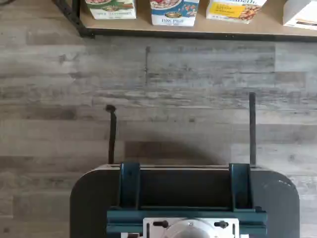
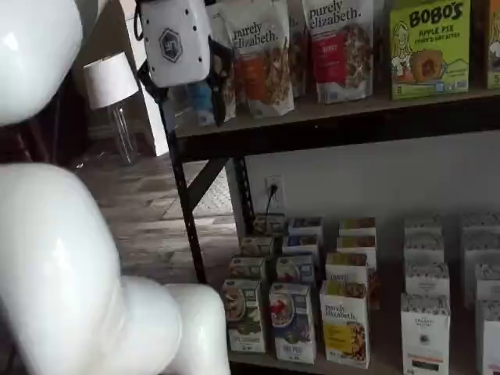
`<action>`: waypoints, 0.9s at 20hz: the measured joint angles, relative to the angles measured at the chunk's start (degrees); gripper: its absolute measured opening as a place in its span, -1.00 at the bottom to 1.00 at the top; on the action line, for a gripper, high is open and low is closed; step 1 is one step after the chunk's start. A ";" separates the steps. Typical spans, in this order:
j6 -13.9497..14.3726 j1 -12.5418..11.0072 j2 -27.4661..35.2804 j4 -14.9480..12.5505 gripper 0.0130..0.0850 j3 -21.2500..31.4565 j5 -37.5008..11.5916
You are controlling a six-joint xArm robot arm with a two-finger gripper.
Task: Pick up the blue and white box that is on the bottom shelf, the second box from the left
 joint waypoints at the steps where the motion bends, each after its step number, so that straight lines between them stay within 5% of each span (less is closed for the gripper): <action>1: -0.42 -1.00 0.52 1.08 1.00 -0.44 0.95; 3: -1.68 -3.93 1.80 4.42 1.00 -1.43 3.20; 7: -1.85 -4.05 1.89 4.74 1.00 -1.40 3.10; 18: 0.92 0.47 2.08 1.80 1.00 3.64 -4.70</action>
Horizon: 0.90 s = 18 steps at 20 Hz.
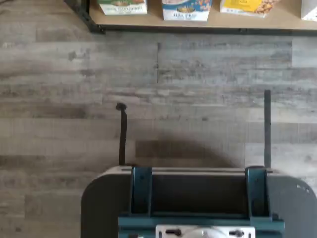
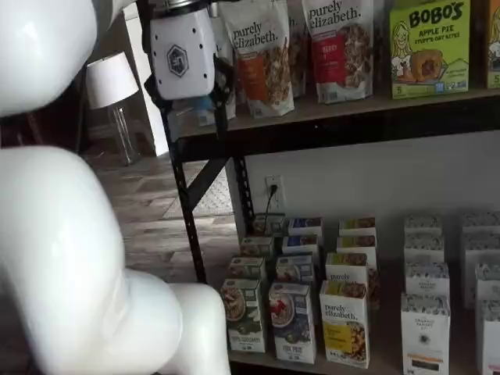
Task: Pick up the blue and white box that is on the bottom shelf, the second box from the left
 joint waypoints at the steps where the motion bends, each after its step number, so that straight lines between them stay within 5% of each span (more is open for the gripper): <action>1: 0.12 0.21 -0.08 -0.12 1.00 0.74 -1.32; 18: -0.07 0.94 2.71 -2.20 1.00 13.68 -17.62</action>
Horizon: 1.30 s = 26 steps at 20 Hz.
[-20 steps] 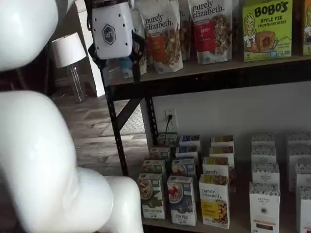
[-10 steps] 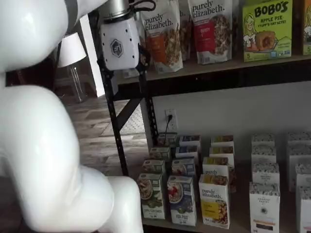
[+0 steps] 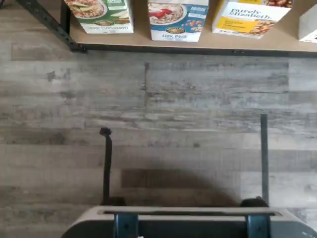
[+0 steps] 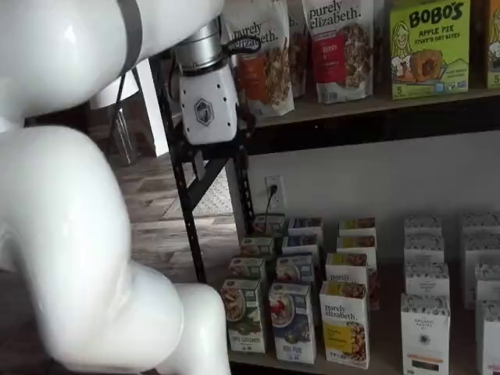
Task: Pick up the blue and white box that is on the bottom shelf, the second box from the left
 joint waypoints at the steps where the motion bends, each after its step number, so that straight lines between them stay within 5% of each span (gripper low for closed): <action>1: -0.07 -0.06 -0.01 0.17 1.00 0.97 -1.15; 13: 1.28 2.13 2.74 0.94 1.00 14.72 -20.43; 26: 2.25 4.87 10.88 2.86 1.00 20.66 -36.18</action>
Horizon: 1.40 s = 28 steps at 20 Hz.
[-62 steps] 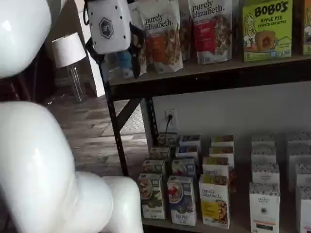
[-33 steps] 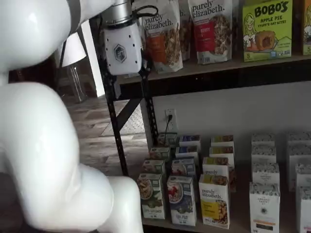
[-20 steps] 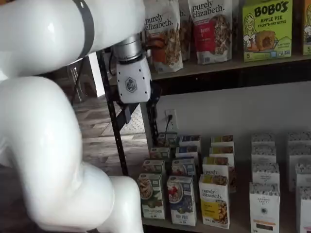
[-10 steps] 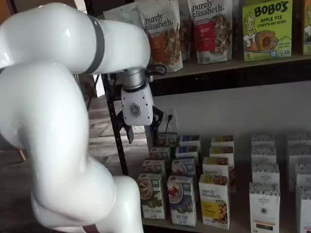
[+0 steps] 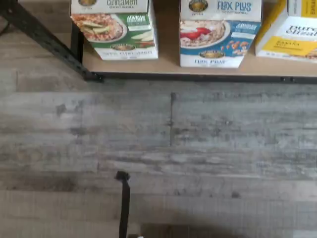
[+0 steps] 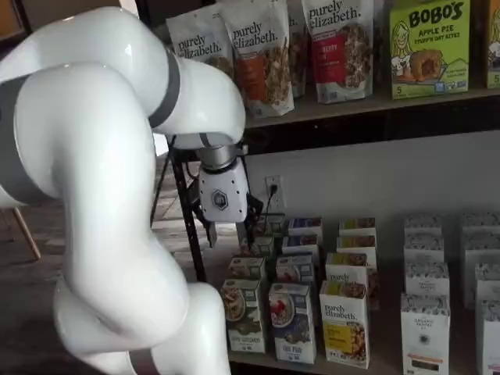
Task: Pick up the blue and white box that is on the bottom shelf, the second box from the left
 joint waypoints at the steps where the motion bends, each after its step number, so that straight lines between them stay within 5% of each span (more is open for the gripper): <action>1: -0.41 0.02 0.62 0.58 1.00 0.41 -1.47; 10: 2.19 1.09 6.60 -2.50 1.00 1.31 -8.47; 17: -0.18 1.32 10.73 0.38 1.00 2.39 -17.34; 28: 1.89 2.13 20.61 -1.59 1.00 -1.18 -23.23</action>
